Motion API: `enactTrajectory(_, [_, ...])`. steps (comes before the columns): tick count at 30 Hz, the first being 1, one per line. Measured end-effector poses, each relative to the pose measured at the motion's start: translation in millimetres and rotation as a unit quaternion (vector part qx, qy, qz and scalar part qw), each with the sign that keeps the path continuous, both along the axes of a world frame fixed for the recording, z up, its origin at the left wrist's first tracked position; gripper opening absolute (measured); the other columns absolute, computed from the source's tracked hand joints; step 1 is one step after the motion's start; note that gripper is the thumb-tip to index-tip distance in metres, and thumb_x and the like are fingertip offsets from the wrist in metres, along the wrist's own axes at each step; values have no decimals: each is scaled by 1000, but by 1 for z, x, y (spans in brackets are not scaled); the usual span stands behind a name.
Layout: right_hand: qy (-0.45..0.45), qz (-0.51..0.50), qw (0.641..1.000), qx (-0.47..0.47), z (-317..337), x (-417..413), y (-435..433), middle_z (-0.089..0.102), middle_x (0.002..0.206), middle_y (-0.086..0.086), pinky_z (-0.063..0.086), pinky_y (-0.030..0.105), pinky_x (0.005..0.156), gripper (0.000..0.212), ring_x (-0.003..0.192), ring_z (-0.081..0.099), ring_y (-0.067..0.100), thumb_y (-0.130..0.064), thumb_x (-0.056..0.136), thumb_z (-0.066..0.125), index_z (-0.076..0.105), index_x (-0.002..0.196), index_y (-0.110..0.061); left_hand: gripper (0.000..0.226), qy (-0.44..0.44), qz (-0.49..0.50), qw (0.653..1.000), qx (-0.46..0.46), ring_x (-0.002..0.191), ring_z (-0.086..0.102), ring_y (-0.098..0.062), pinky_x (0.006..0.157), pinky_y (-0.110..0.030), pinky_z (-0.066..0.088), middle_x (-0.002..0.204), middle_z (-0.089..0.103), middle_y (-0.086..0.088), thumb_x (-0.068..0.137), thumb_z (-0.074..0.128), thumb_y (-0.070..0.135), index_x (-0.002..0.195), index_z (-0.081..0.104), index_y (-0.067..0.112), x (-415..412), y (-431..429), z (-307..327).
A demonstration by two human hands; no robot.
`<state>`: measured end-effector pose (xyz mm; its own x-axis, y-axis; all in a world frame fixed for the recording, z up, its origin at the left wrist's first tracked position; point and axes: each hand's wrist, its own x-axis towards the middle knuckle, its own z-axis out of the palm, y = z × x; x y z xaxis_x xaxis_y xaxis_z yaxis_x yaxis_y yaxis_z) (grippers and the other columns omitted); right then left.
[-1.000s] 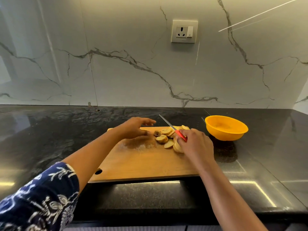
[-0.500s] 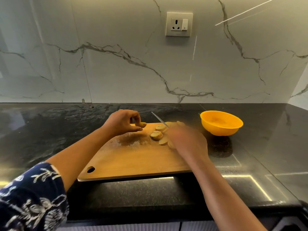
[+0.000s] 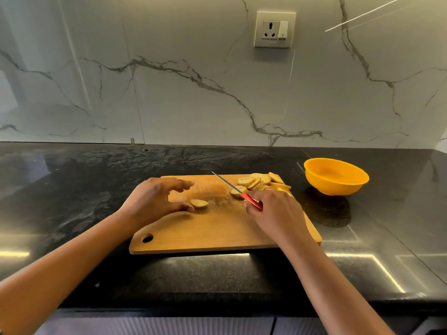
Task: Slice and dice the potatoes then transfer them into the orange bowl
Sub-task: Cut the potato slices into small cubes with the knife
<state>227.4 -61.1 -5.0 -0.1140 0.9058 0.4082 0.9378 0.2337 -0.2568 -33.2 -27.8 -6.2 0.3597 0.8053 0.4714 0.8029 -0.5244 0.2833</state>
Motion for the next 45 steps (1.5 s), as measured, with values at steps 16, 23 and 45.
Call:
enactTrajectory(16, [16, 53, 998, -35, -3, -17, -15, 66, 114, -7, 46, 24, 79, 38, 100, 59, 10, -41, 98, 46, 52, 134, -29, 45, -71, 32, 988, -132, 101, 58, -4, 90, -18, 46, 116, 66, 3, 81, 72, 24, 124, 59, 24, 36, 9, -3])
enactTrajectory(23, [20, 51, 998, -43, -5, -23, -19, 65, 118, -8, 48, 21, 79, 41, 99, 59, 9, -40, 99, 46, 48, 138, -29, 52, -133, 58, 981, -132, 96, 59, 2, 81, -5, 41, 112, 67, 4, 75, 76, 27, 123, 60, 19, 33, 11, -8])
enactTrajectory(45, [-71, 41, 989, -121, 14, -44, -13, 64, 103, 2, 46, 29, 69, 22, 91, 60, 20, -25, 99, 45, 61, 113, -17, 31, 51, 48, 997, -17, 90, 69, -18, 79, -38, 56, 101, 72, -2, 84, 64, 41, 105, 72, 20, 42, 5, -9])
